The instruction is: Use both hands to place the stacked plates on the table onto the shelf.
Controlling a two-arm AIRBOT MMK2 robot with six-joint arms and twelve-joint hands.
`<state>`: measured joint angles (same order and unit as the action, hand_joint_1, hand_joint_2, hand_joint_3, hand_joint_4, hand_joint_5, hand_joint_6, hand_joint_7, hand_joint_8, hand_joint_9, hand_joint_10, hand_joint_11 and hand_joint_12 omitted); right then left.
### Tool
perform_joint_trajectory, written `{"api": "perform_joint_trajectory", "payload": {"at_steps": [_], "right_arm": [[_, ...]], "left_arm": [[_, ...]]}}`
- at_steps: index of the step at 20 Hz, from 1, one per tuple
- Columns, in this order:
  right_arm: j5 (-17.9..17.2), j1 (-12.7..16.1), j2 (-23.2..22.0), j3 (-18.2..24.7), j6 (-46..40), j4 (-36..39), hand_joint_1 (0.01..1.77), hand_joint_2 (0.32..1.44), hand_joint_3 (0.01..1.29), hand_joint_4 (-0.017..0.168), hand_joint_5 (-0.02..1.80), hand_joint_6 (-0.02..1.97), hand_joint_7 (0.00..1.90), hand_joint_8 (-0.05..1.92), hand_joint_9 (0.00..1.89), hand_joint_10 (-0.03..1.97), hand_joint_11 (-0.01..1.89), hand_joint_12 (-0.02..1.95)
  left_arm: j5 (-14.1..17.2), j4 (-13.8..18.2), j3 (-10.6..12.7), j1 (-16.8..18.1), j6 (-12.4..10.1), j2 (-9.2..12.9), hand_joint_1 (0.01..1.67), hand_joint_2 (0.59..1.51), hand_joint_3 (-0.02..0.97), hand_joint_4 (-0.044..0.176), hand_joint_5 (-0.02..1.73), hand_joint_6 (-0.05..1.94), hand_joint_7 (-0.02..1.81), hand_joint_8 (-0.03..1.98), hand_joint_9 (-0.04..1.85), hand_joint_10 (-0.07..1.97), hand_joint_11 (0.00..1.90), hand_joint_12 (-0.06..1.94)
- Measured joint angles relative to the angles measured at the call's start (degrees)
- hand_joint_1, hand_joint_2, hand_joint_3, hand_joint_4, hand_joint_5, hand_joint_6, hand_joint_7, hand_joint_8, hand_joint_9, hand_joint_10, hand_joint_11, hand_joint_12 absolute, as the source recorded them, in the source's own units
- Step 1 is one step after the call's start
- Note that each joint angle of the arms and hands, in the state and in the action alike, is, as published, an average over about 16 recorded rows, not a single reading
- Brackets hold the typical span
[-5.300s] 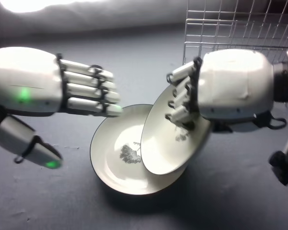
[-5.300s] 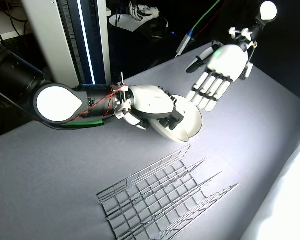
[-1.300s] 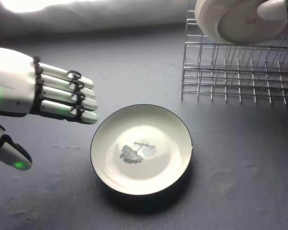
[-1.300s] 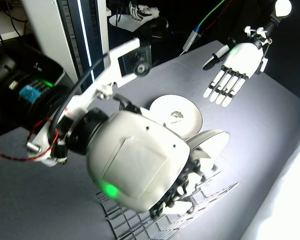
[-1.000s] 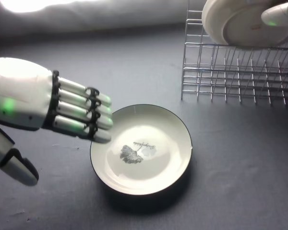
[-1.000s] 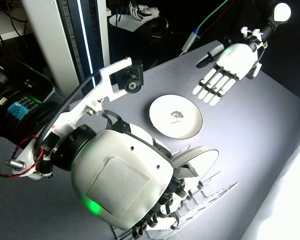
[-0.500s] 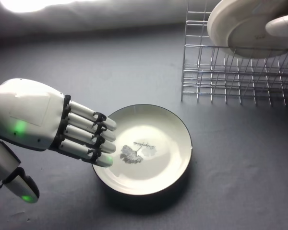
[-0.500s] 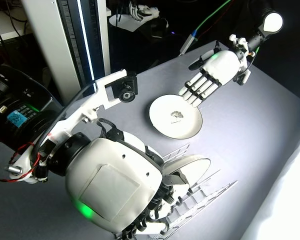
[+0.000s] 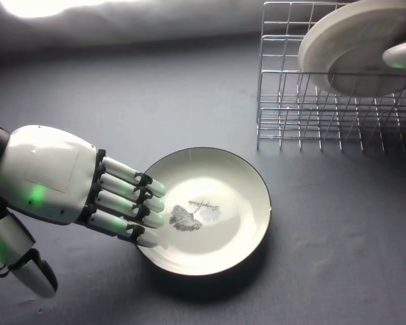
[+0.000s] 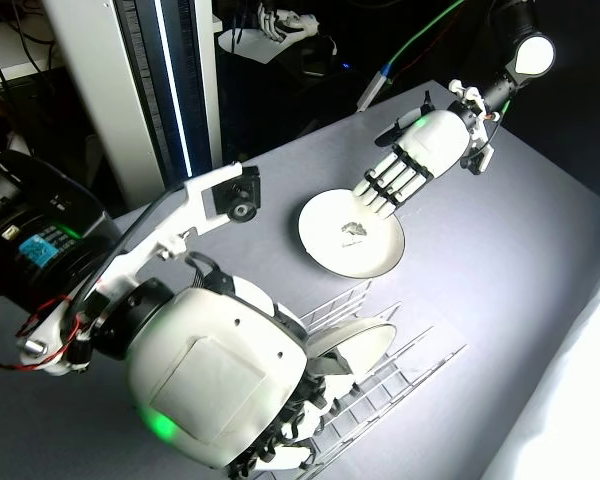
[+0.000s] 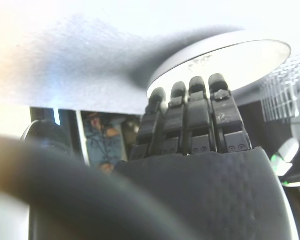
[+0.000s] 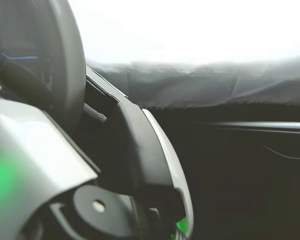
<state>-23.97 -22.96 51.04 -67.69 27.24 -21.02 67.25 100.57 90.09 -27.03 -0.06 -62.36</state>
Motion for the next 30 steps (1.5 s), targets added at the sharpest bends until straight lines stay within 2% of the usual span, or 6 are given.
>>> {"api": "perform_joint_trajectory", "payload": {"at_steps": [5,8,20,23,25,30], "right_arm": [[-0.36,-0.88,0.13,-0.61,0.08,0.83,1.36,1.03,0.01,-0.008,0.89,1.0,1.0,0.85,0.89,1.23,0.63,1.37],[-0.67,-1.15,0.2,-0.88,0.15,1.36,1.34,1.03,0.01,-0.007,0.86,1.03,0.99,0.82,0.89,1.09,0.61,1.38],[-2.24,-2.68,0.26,-1.22,0.64,4.53,1.17,1.05,0.01,-0.004,0.67,0.33,0.78,0.19,0.86,0.43,0.31,1.3],[-2.57,-3.0,0.37,-1.38,0.8,5.42,1.11,1.04,0.01,-0.003,0.59,0.1,0.67,0.02,0.85,0.35,0.22,1.25],[-2.88,-3.05,0.51,-1.54,1.0,5.96,1.07,1.04,0.01,-0.003,0.54,0.02,0.6,0.01,0.8,0.33,0.16,1.2],[-3.81,-2.48,1.1,-1.98,1.62,7.05,0.98,1.02,0.01,-0.004,0.4,0.01,0.42,0.02,0.61,0.22,0.06,1.08]], "left_arm": [[-0.74,0.25,0.1,-0.42,0.61,-0.44,0.01,1.132,0.016,0.006,0.02,0.01,0.02,0.01,0.01,0.01,0.02,0.01],[-1.02,0.28,0.22,-0.63,0.93,-0.58,0.01,1.128,0.016,0.005,0.02,0.0,0.02,0.01,0.01,0.01,0.02,0.01],[-1.17,-0.09,0.95,-1.94,2.34,-0.72,0.01,1.129,0.016,-0.004,0.0,-0.02,0.01,0.01,0.01,0.01,0.01,0.01],[-1.14,-0.37,1.1,-2.35,2.68,-0.73,0.01,1.13,0.016,-0.006,-0.01,-0.02,0.01,0.01,0.01,0.01,0.01,0.01],[-1.12,-0.55,1.19,-2.58,2.89,-0.74,0.01,1.13,0.015,-0.006,-0.01,-0.02,0.01,0.01,0.01,0.01,0.01,0.01],[-1.19,-1.12,1.31,-3.42,3.46,-0.77,0.01,1.128,0.015,-0.006,-0.01,-0.02,0.02,0.01,0.01,0.01,0.01,0.01]]}}
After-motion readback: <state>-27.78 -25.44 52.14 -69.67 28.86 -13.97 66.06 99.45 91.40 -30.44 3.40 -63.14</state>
